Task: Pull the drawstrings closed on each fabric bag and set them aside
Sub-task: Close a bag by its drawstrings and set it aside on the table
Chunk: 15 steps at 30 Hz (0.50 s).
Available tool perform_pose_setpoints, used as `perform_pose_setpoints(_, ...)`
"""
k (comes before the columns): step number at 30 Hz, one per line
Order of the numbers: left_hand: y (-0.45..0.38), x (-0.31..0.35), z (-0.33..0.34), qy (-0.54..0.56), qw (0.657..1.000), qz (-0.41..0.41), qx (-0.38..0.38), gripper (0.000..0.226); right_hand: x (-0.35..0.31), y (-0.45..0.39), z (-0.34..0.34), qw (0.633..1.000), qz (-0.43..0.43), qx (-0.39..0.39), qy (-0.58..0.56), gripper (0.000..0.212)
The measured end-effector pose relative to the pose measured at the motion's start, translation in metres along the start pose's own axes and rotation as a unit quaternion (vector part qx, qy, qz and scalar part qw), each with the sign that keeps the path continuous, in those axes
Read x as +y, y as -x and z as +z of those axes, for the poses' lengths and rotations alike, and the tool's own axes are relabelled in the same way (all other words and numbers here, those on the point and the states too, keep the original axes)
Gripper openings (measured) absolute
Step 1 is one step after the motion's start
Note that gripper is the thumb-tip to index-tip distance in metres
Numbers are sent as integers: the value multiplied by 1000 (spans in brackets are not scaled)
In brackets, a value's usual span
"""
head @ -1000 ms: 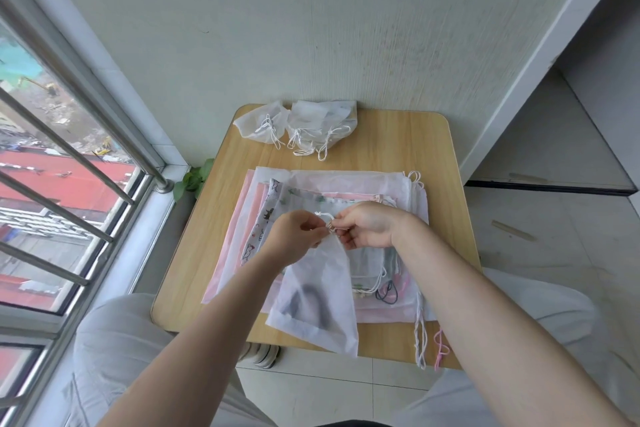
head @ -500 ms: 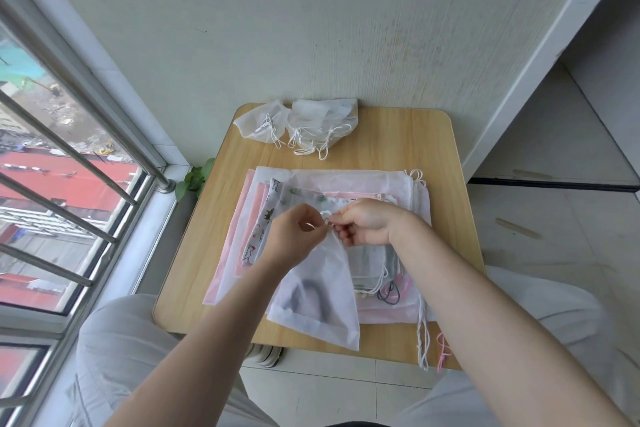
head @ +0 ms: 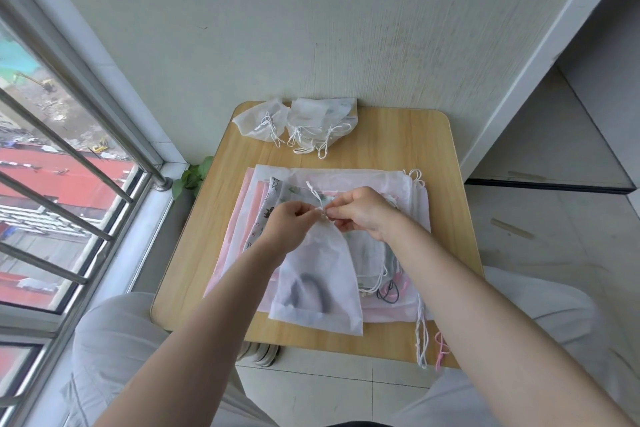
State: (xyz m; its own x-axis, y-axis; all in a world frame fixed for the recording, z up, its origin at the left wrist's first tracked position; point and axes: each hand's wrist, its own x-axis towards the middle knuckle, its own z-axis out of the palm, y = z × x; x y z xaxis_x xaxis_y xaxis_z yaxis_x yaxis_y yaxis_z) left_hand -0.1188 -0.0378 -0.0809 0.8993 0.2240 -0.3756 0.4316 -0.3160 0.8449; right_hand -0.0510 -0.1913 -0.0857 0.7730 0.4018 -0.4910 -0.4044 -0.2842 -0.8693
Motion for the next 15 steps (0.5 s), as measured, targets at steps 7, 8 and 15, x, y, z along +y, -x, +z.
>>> perform_pose_setpoints(7, -1, -7, -19, 12, 992, -33, -121, 25, 5, -6, 1, 985, -32, 120, 123, 15)
perform_pose_setpoints(8, -1, -10, -23, -39, 991, -26, -129, 23, 6, -6, -1, 977, -43, 152, 142, 17)
perform_pose_setpoints(15, -9, 5, -43, -280, 957, 62, -47, 24, -11, -5, -6, 972, -77, 119, 190, 11)
